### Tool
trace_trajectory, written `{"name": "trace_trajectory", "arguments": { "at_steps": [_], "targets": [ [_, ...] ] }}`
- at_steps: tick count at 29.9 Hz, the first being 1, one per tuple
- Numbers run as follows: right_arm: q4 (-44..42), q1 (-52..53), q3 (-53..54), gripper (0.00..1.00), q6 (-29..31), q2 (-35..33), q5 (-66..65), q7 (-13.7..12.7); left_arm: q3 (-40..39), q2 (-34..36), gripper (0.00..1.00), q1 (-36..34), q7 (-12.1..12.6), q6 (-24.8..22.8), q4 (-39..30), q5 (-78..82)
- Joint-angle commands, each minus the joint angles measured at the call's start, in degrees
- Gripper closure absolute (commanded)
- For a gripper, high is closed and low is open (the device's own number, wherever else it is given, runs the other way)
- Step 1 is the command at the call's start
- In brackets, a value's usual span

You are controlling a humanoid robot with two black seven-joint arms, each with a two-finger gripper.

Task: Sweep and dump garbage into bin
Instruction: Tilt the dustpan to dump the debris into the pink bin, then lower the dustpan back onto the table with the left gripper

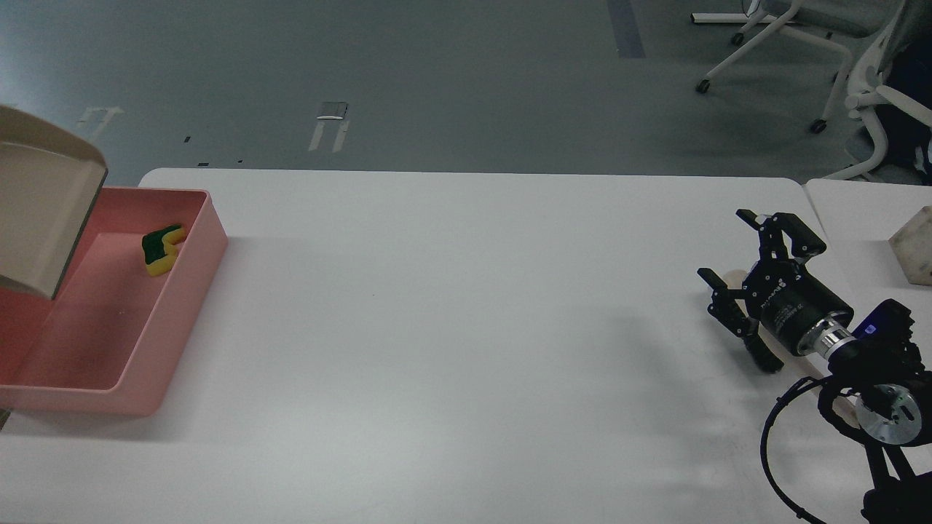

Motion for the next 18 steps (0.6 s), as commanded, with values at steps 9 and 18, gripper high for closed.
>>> {"name": "trace_trajectory", "arguments": {
  "at_steps": [9, 18],
  "targets": [
    [-0.34, -0.19, 0.61, 0.00, -0.09, -0.51, 0.00, 0.00, -1.20, -2.24, 1.00, -0.46, -0.01, -7.10, -11.39, -27.71],
    [-0.43, -0.99, 2.62, 0.00, -0.09, -0.60, 0.00, 0.53, 0.04, -7.94, 1.00, 0.33, 1.96, 1.50, -27.48, -29.76]
  ]
}}
